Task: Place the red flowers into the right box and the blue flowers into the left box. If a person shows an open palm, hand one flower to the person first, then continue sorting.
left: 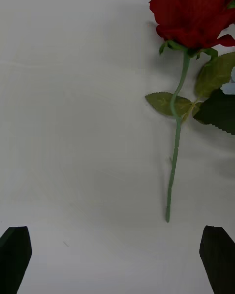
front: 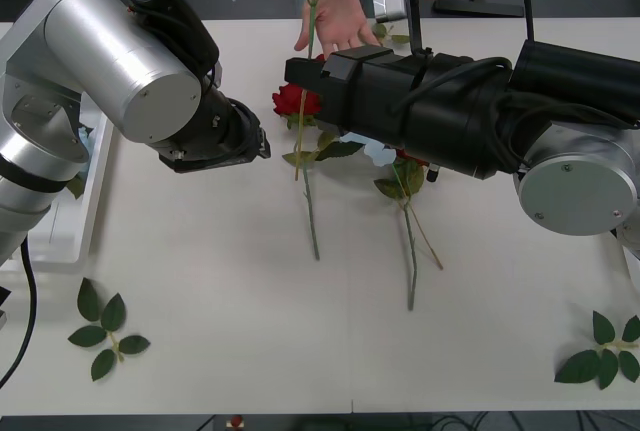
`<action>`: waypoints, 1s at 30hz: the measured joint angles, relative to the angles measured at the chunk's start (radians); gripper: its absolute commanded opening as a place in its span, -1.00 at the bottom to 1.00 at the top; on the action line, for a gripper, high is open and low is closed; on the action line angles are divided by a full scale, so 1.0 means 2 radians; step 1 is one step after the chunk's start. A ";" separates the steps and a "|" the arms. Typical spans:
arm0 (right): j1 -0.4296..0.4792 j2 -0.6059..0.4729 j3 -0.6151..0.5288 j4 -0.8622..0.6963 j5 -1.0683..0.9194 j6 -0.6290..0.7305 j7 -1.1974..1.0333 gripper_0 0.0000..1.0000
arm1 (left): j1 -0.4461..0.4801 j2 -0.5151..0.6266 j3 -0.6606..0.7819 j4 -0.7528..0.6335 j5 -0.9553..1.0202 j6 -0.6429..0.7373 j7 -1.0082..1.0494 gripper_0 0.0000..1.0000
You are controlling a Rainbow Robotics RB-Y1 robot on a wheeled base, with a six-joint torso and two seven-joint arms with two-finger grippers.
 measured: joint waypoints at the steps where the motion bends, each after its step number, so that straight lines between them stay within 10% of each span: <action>1: 0.000 0.000 0.000 0.000 0.000 0.000 0.000 -1.00 | 0.000 0.000 0.000 0.000 0.000 0.000 0.000 1.00; 30: -0.053 -0.086 -0.098 0.121 0.003 -0.096 0.000 -1.00 | 0.000 0.000 0.000 0.000 0.000 0.000 0.000 1.00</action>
